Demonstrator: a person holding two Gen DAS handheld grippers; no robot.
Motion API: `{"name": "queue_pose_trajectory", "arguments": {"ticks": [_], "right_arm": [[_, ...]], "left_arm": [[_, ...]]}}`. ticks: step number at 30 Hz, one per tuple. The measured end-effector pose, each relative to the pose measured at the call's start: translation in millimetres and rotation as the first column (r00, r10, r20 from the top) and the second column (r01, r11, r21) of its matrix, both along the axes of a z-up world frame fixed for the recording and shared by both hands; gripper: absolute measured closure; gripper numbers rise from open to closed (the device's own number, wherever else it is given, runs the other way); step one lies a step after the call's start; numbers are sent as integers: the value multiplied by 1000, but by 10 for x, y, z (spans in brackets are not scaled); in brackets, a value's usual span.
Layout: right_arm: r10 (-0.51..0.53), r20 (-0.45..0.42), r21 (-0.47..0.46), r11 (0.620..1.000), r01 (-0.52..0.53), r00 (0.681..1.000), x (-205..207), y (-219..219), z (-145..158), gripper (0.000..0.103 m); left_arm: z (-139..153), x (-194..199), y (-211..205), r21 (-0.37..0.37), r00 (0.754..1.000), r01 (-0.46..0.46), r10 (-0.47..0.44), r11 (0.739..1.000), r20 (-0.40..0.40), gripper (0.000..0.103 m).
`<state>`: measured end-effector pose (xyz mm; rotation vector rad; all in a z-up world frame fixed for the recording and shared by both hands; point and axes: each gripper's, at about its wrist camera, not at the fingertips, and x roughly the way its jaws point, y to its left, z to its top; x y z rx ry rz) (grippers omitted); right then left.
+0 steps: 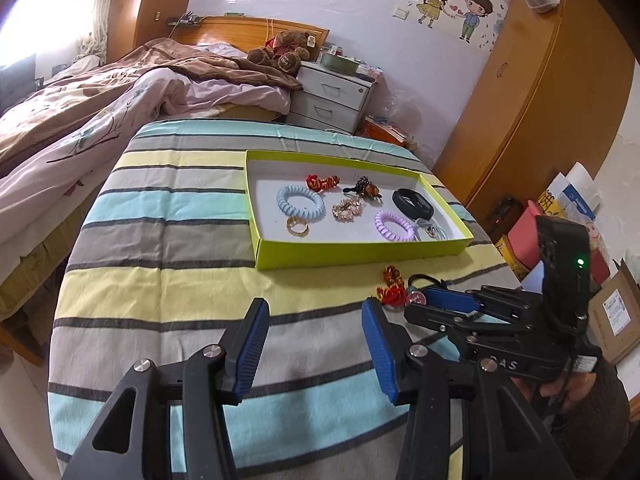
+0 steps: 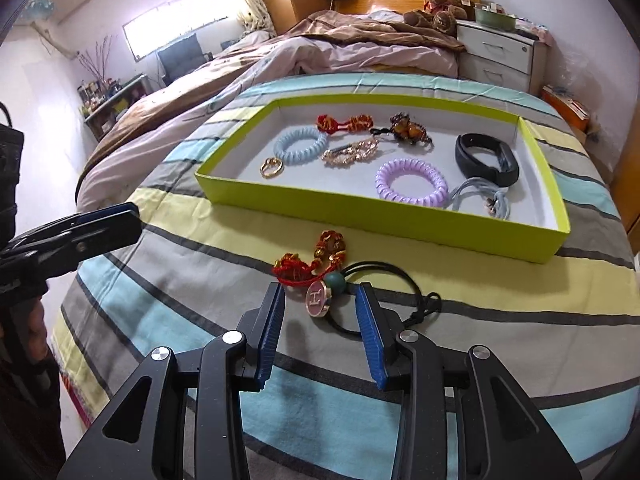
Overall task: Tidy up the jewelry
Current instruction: 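Grasp the black hair tie with pink charm with right while left moves to red keychain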
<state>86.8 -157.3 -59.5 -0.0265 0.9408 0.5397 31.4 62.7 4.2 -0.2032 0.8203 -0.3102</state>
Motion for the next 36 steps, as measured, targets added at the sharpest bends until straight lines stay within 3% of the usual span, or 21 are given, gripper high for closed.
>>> {"name": "queue_pose_trajectory", "arguments": {"ticks": [9, 10, 12, 17, 23, 27, 36], "right_arm": [[-19, 33, -78, 997, 22, 999, -16, 82, -27, 66], [-23, 41, -89, 996, 27, 999, -23, 92, -29, 68], [-35, 58, -117, 992, 42, 998, -33, 91, -32, 84], [-51, 63, -104, 993, 58, 997, -49, 36, -20, 91], [-116, 87, -39, 992, 120, 989, -136, -95, 58, 92], [-165, 91, 16, 986, 165, 982, -196, -249, 117, 92], [-173, 124, 8, 985, 174, 977, -305, -512, 257, 92]], "left_arm": [[-46, -3, 74, -24, 999, 30, -31, 999, -12, 55], [-54, 3, 85, -25, 999, 33, -34, 999, -16, 55], [-68, 5, 106, -27, 999, 43, -44, 999, -29, 55], [-107, 10, 112, -24, 995, 63, -64, 998, -71, 55], [-66, 5, -24, 36, 992, 105, -102, 994, -77, 55], [-92, 48, -152, 21, 989, 128, -126, 992, -77, 55], [-204, 297, -663, 13, 982, 168, -166, 986, -89, 55]]}}
